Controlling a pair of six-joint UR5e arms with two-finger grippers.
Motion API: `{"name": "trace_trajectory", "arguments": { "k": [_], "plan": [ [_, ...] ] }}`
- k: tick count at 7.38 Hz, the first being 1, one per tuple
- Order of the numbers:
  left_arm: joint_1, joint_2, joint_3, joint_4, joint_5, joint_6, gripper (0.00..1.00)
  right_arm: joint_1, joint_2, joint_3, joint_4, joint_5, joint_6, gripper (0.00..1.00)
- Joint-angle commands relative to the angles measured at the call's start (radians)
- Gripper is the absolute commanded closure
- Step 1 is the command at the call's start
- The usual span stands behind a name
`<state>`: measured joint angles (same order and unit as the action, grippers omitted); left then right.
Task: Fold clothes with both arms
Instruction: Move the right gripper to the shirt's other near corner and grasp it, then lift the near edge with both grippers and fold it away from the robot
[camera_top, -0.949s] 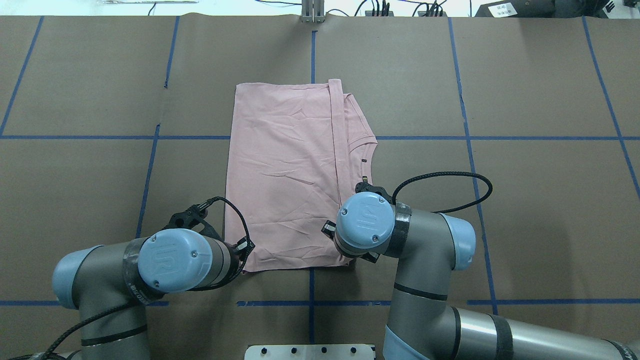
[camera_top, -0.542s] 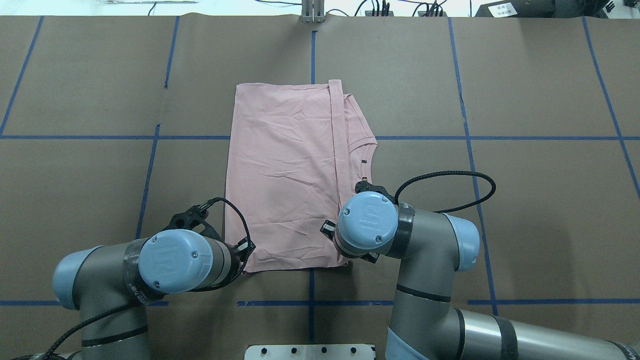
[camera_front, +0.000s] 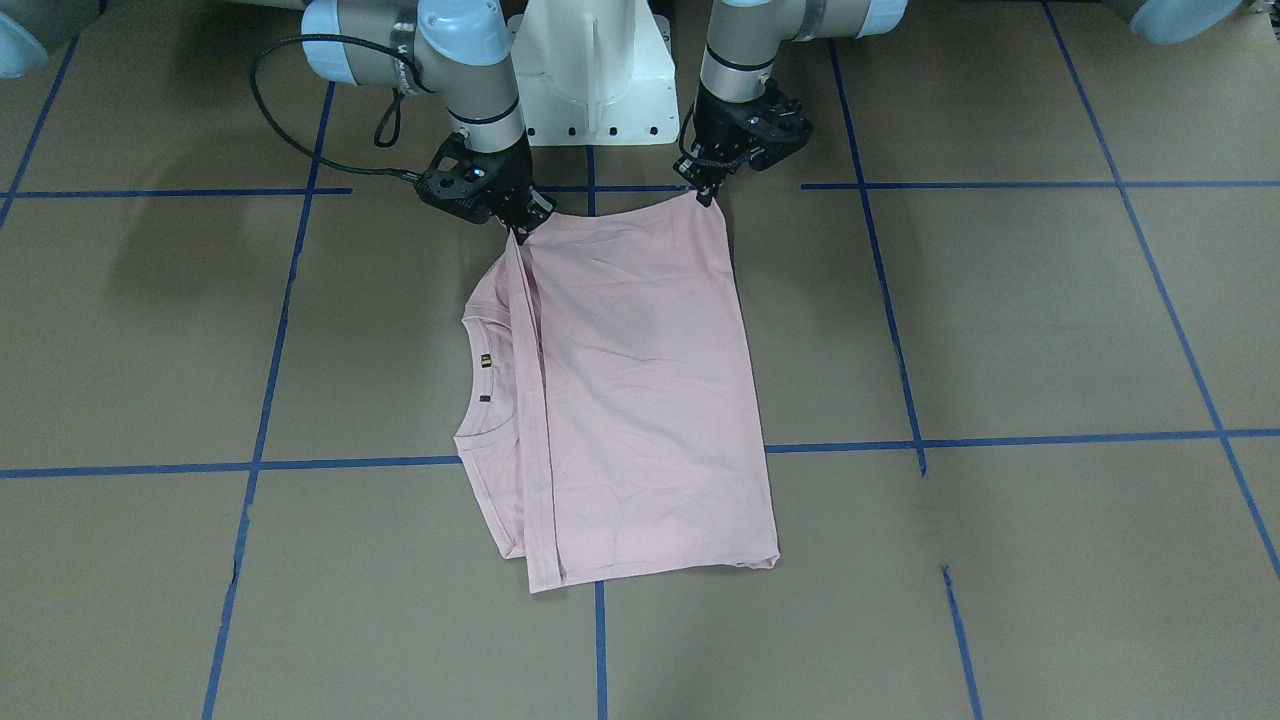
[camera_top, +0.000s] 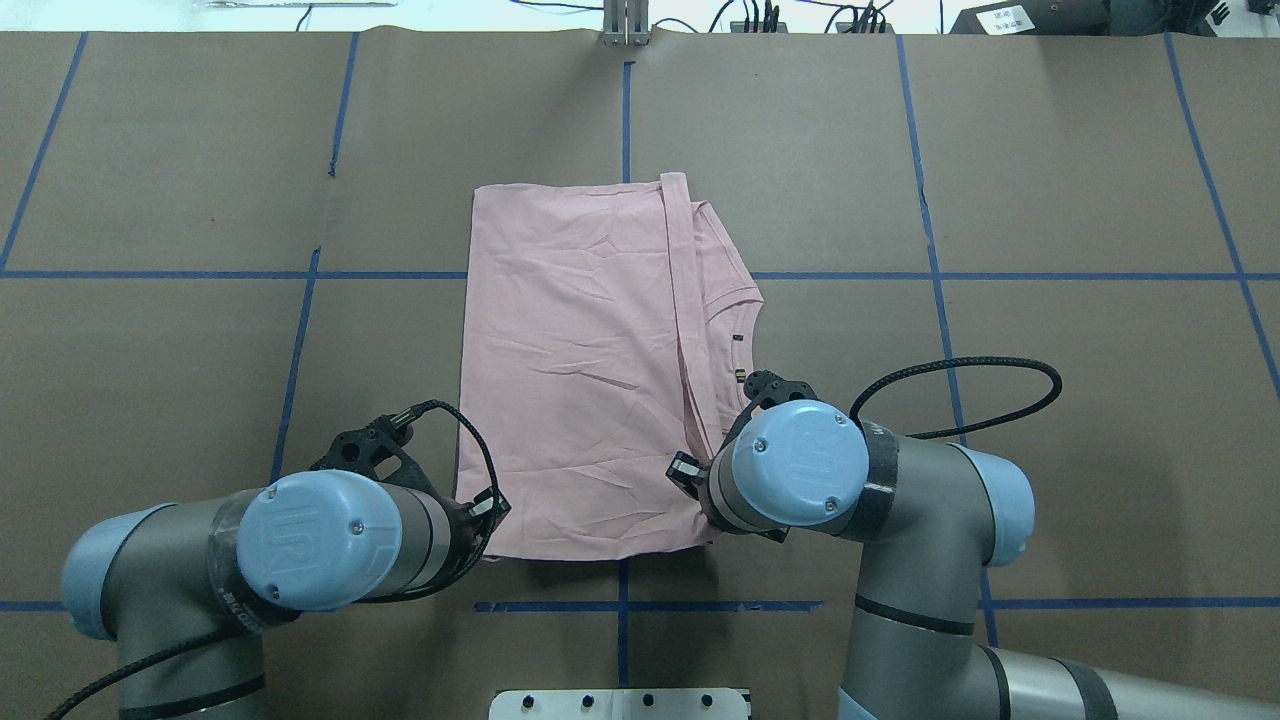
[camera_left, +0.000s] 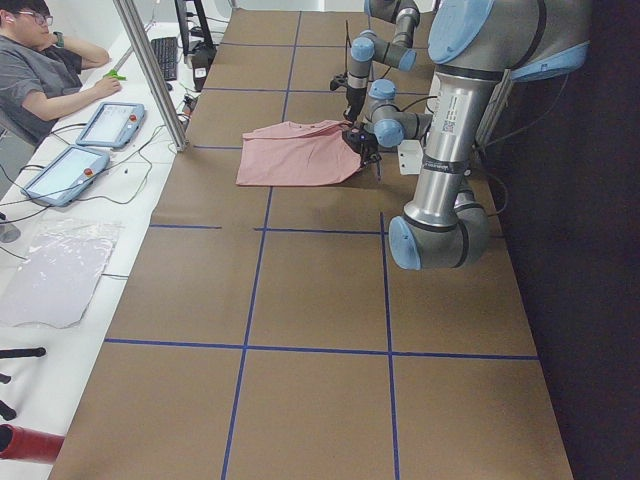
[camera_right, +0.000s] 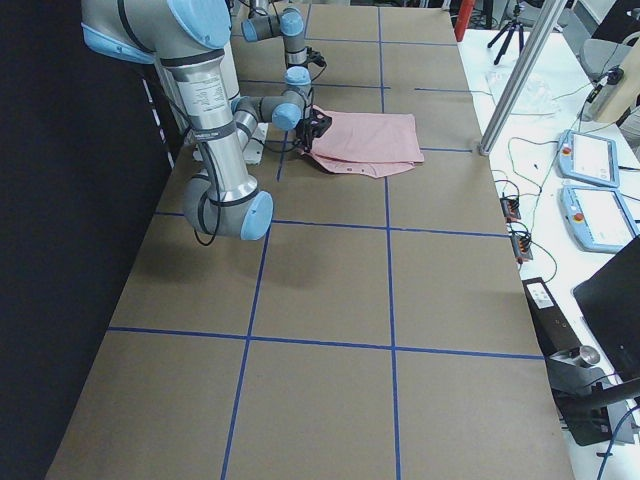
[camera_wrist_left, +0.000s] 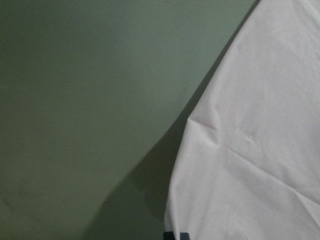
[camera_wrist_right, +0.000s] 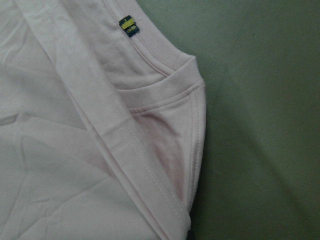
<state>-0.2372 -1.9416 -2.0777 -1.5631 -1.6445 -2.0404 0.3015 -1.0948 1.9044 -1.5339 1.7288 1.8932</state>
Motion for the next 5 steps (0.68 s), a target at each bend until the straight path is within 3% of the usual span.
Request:
{"name": "trace_trajectory", "arguments": {
  "k": [1,2,5],
  "plan": [
    [0.079,0.004,-0.118,0.105,0.000,0.002,1.00,-0.059,-0.028,0.083,-0.002,0.000,0.001,1.00],
    [0.110,0.015,-0.169,0.148,0.000,0.000,1.00,-0.070,-0.046,0.125,-0.003,0.002,0.001,1.00],
    [0.093,0.003,-0.170,0.147,0.000,0.056,1.00,-0.015,-0.037,0.108,0.007,0.003,-0.023,1.00]
  ]
}}
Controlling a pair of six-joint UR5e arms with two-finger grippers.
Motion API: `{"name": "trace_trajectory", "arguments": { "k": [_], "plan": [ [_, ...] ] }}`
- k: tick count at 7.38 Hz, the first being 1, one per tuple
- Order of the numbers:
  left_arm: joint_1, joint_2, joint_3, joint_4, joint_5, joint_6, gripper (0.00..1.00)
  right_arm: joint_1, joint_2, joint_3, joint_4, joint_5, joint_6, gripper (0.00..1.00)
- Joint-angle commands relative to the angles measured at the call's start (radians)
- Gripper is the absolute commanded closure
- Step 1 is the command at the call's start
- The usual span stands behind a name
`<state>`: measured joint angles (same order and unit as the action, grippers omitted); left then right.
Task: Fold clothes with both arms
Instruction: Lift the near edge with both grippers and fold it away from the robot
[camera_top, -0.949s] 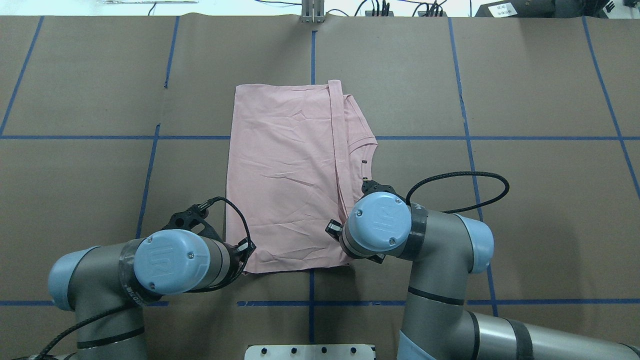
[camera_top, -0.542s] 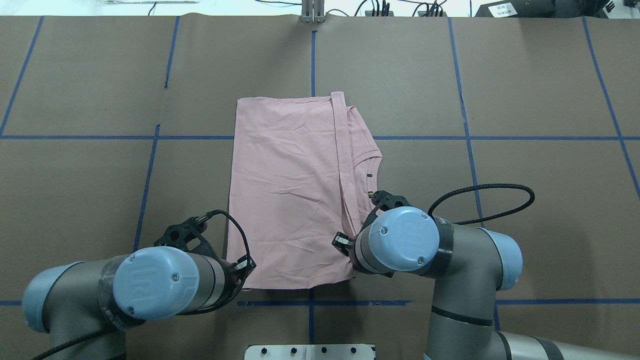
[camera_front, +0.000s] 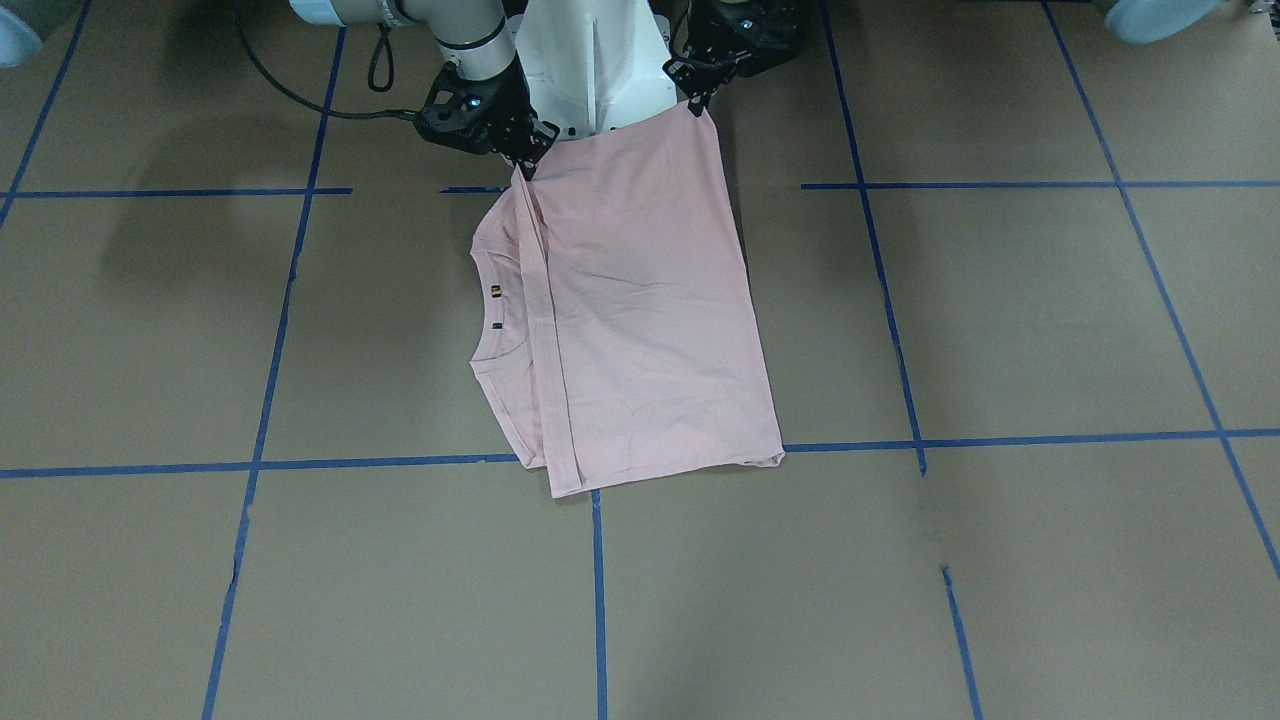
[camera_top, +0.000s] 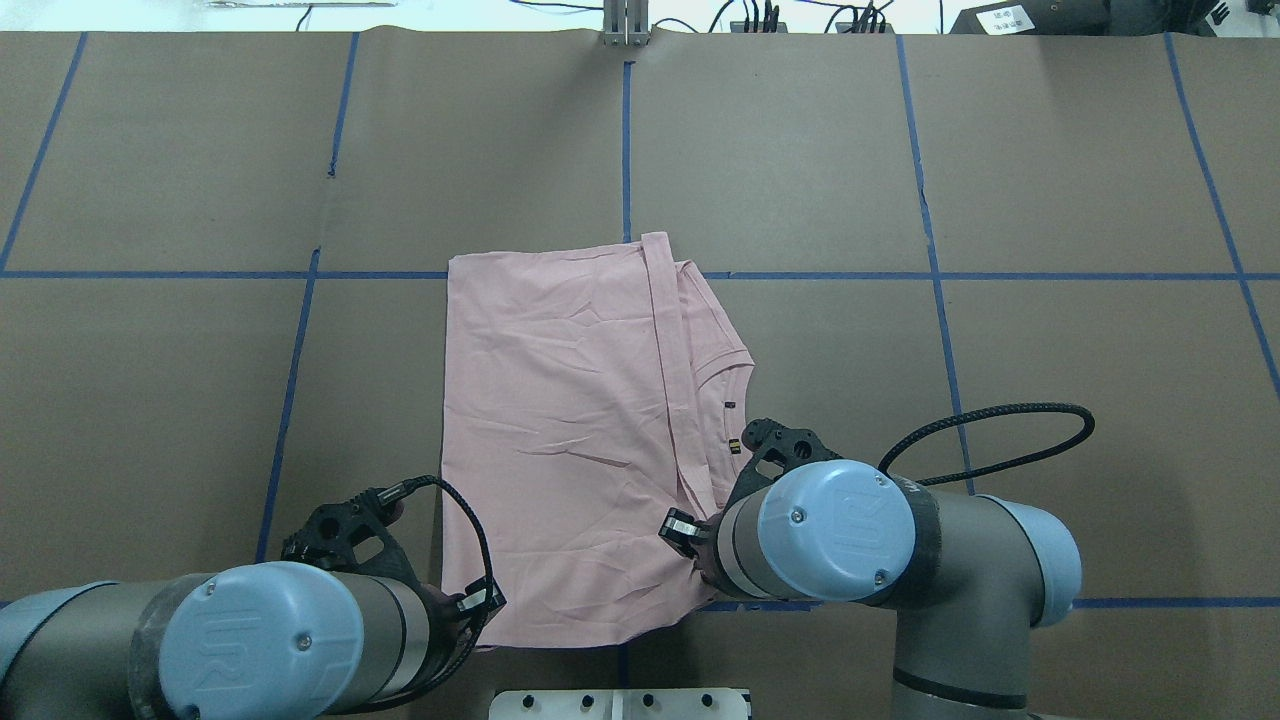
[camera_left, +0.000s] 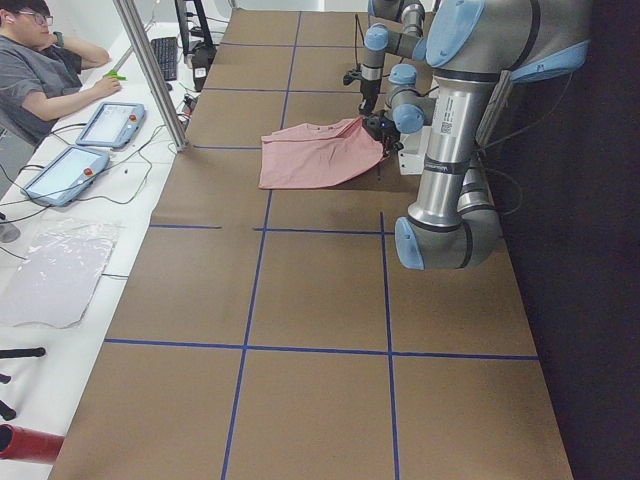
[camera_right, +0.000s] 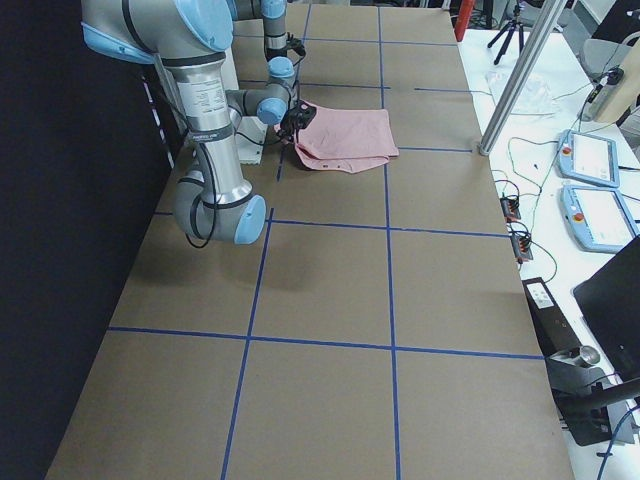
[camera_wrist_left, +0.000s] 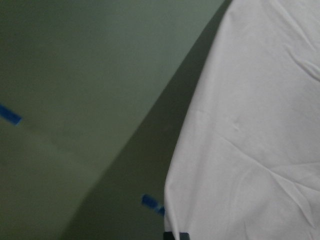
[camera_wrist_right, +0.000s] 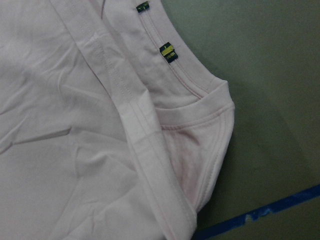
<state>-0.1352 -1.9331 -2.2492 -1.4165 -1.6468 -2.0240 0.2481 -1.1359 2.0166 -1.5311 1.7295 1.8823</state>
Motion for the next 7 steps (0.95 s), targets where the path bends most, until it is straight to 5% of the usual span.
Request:
{"name": "trace_trajectory", "arguments": {
  "k": [1,5,7],
  "plan": [
    [-0.065,-0.010,0.005,-0.004,-0.002,0.077,1.00,0.077,0.011,-0.010,0.005,0.002,-0.046,1.00],
    [-0.216,-0.018,0.078,-0.110,-0.005,0.142,1.00,0.201,0.076,-0.160,0.181,0.004,-0.051,1.00],
    [-0.359,-0.088,0.280,-0.282,-0.013,0.143,1.00,0.284,0.210,-0.330,0.187,0.005,-0.055,1.00]
  ]
}}
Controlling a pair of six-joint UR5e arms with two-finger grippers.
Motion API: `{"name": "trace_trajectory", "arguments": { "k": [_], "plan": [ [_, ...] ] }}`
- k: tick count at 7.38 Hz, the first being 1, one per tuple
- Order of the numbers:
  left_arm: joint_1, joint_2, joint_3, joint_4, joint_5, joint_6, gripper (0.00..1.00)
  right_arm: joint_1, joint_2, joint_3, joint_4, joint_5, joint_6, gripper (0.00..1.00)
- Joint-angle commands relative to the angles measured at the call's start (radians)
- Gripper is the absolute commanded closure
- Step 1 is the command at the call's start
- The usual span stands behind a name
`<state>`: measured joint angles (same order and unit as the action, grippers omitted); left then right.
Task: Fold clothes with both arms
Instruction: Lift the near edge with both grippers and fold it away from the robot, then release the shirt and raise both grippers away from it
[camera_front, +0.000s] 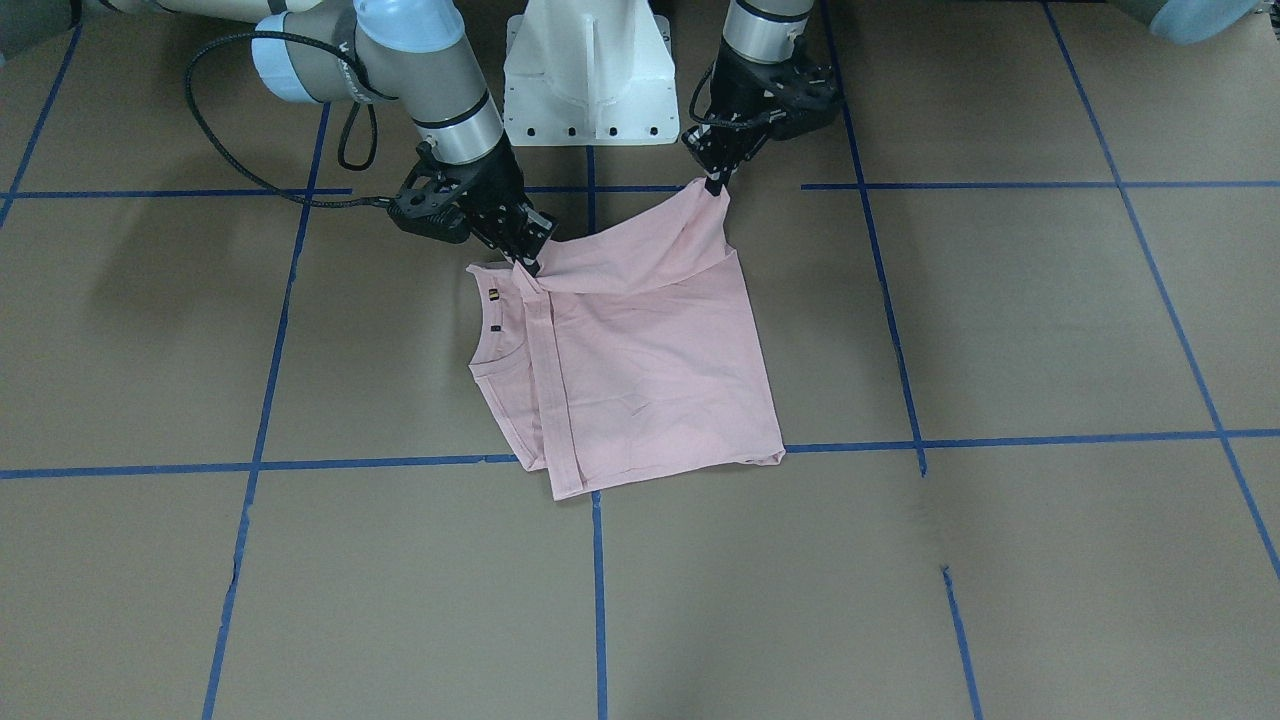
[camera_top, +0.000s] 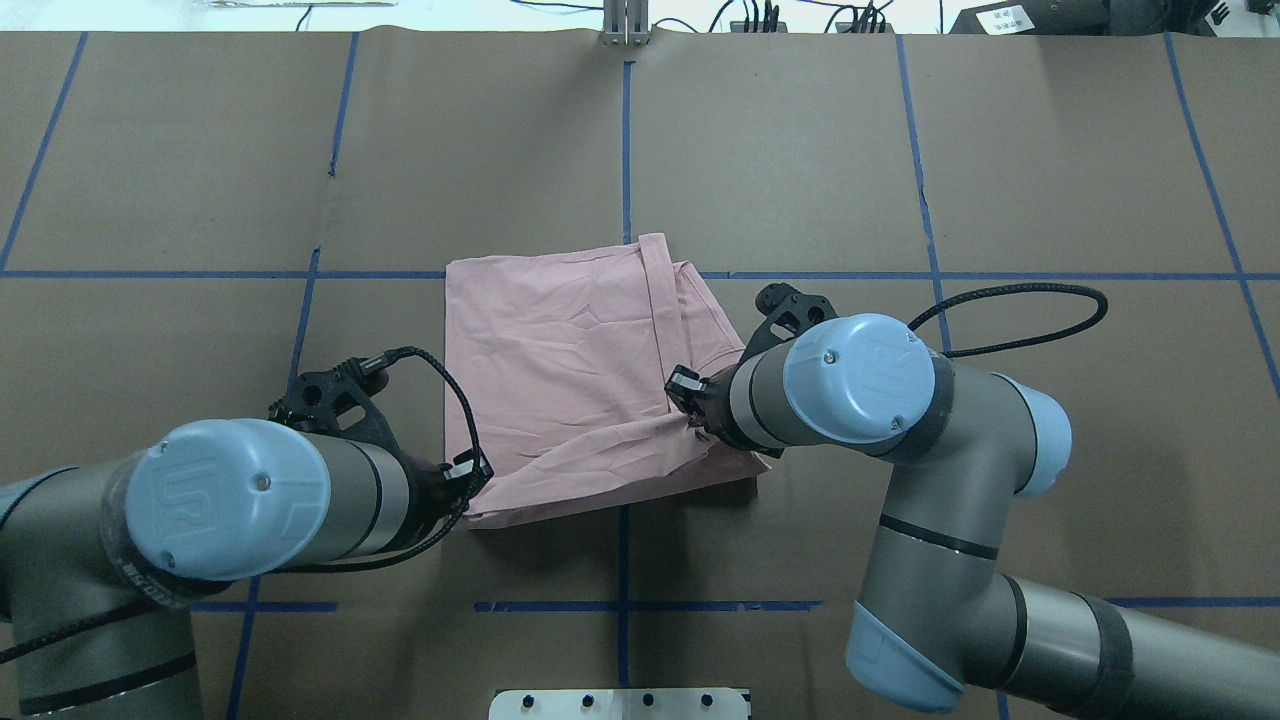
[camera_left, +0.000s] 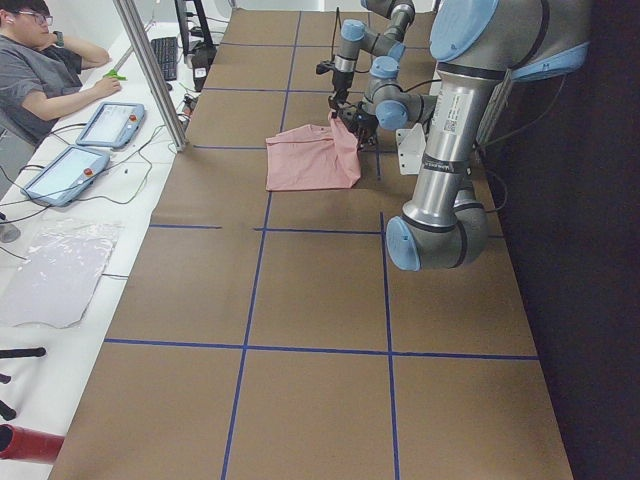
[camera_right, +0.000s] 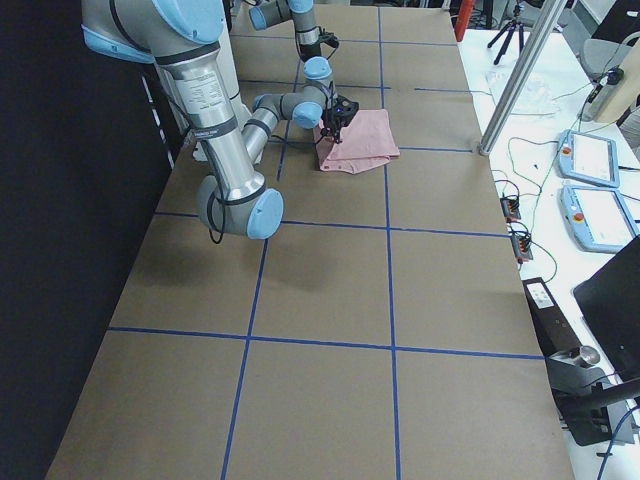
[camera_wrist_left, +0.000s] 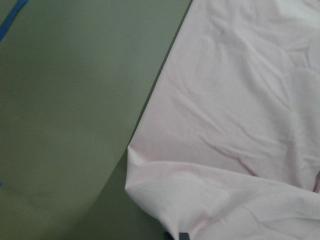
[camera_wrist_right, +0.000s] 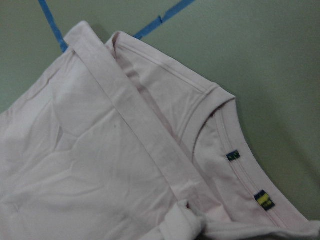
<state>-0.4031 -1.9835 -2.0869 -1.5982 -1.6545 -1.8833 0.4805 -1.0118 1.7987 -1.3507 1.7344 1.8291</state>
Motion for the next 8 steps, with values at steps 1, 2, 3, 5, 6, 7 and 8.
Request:
{"name": "trace_trajectory", "arguments": {
  "k": [1,2,3,5,6,7,8],
  "plan": [
    [-0.191,-0.079,0.227,-0.173,-0.007,0.047,1.00,0.105,0.172,-0.230,0.008,0.002,-0.004,1.00],
    [-0.283,-0.148,0.367,-0.213,-0.019,0.122,0.86,0.154,0.253,-0.390,0.072,0.004,-0.033,0.96],
    [-0.363,-0.205,0.559,-0.330,-0.049,0.218,0.16,0.208,0.328,-0.588,0.172,0.007,-0.054,0.12],
    [-0.379,-0.235,0.752,-0.541,-0.048,0.265,0.00,0.237,0.393,-0.685,0.202,0.005,-0.134,0.00],
    [-0.379,-0.239,0.751,-0.543,-0.050,0.262,0.00,0.244,0.406,-0.700,0.202,0.004,-0.134,0.00],
    [-0.381,-0.238,0.751,-0.545,-0.051,0.265,0.00,0.254,0.404,-0.700,0.200,0.007,-0.134,0.00],
    [-0.388,-0.238,0.746,-0.543,-0.080,0.268,0.00,0.256,0.398,-0.699,0.194,0.008,-0.207,0.00]
  ]
}}
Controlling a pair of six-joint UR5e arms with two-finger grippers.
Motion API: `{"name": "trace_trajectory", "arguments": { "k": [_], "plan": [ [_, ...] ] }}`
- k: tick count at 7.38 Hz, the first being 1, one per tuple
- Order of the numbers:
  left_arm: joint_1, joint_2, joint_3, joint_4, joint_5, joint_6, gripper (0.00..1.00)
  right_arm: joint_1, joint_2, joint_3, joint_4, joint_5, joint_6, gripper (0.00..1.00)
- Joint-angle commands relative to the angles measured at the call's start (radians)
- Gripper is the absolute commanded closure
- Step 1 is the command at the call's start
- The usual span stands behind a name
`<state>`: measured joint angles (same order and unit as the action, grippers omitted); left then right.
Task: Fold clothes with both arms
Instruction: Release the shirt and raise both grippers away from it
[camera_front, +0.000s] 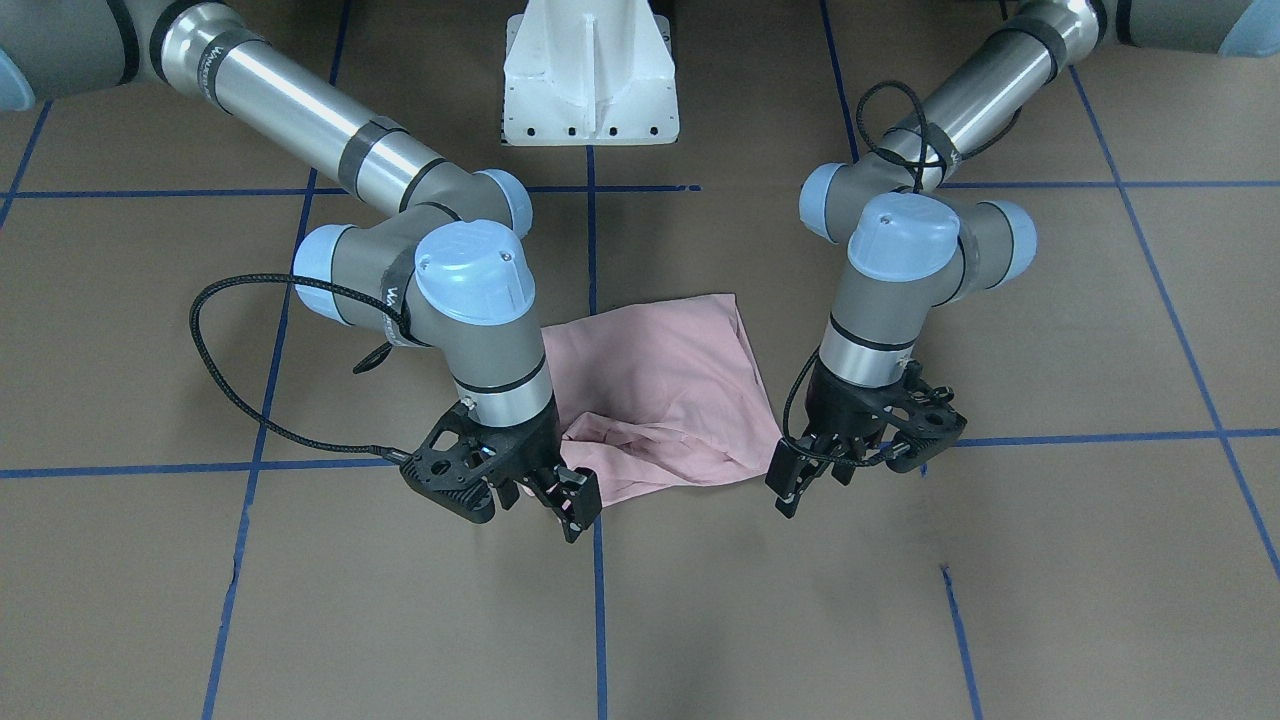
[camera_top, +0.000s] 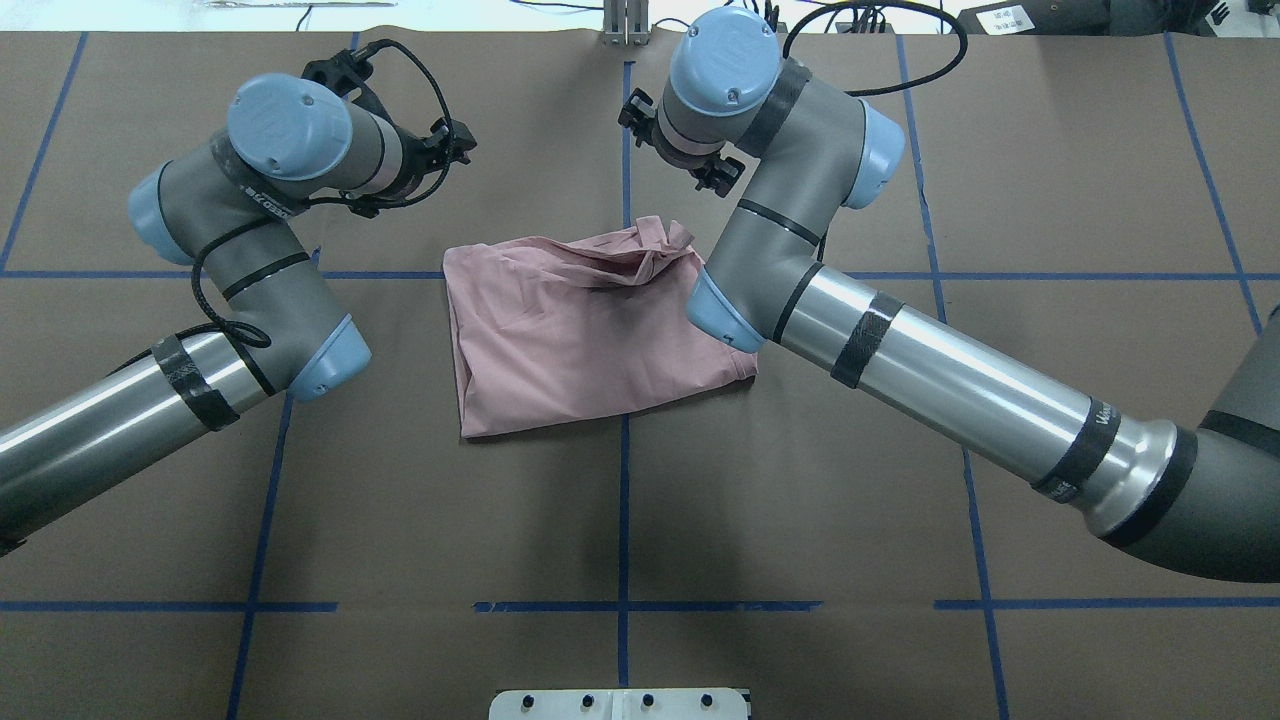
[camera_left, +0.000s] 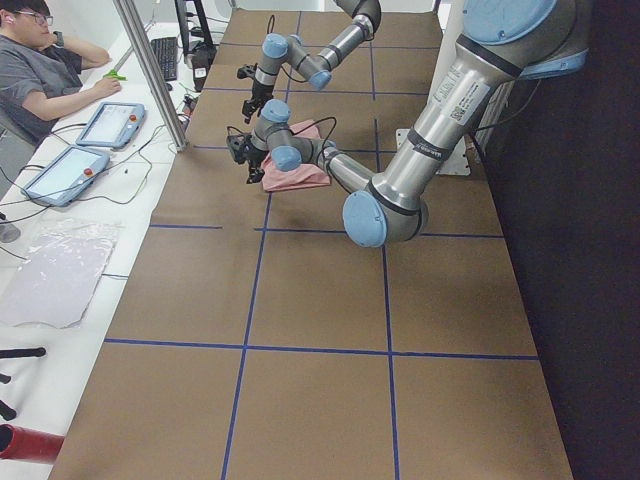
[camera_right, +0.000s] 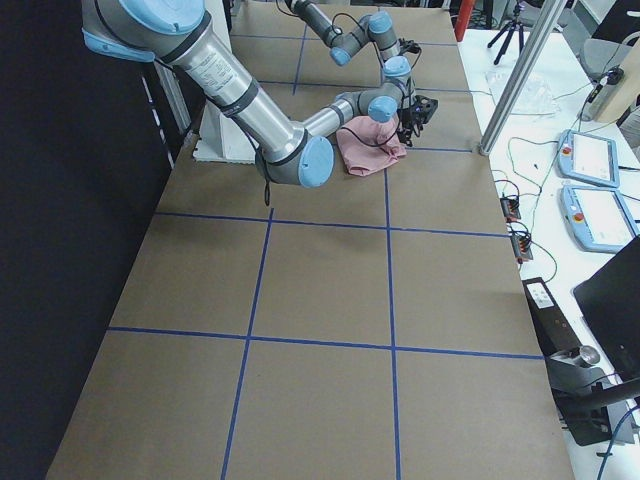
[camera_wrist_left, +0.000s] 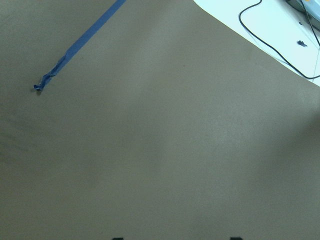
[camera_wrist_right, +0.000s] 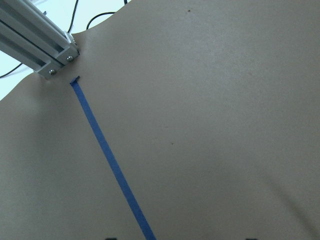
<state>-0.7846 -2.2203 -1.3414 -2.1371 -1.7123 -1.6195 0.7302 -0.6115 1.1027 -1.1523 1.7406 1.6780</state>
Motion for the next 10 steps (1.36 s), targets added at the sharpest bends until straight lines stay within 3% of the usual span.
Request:
{"name": "trace_trajectory", "arguments": {
  "k": [1,2,4,6,7,10],
  "plan": [
    [-0.040,0.002,-0.005,-0.001,-0.114,0.010,0.00,0.000,-0.008,0.006,-0.032,0.020,-0.142,0.00],
    [-0.083,0.013,-0.045,0.011,-0.159,0.076,0.00,-0.002,-0.008,0.046,-0.109,0.028,-0.203,0.00],
    [-0.177,0.100,-0.125,0.022,-0.226,0.218,0.00,-0.002,-0.028,0.206,-0.386,0.043,-0.465,0.00],
    [-0.243,0.148,-0.148,0.022,-0.257,0.317,0.00,-0.096,-0.031,0.238,-0.409,0.001,-0.515,0.00],
    [-0.269,0.163,-0.154,0.022,-0.280,0.355,0.00,-0.165,-0.018,0.229,-0.409,-0.082,-0.573,0.00],
    [-0.286,0.174,-0.157,0.022,-0.313,0.359,0.00,-0.221,-0.011,0.175,-0.409,-0.140,-0.679,0.00]
  ]
}}
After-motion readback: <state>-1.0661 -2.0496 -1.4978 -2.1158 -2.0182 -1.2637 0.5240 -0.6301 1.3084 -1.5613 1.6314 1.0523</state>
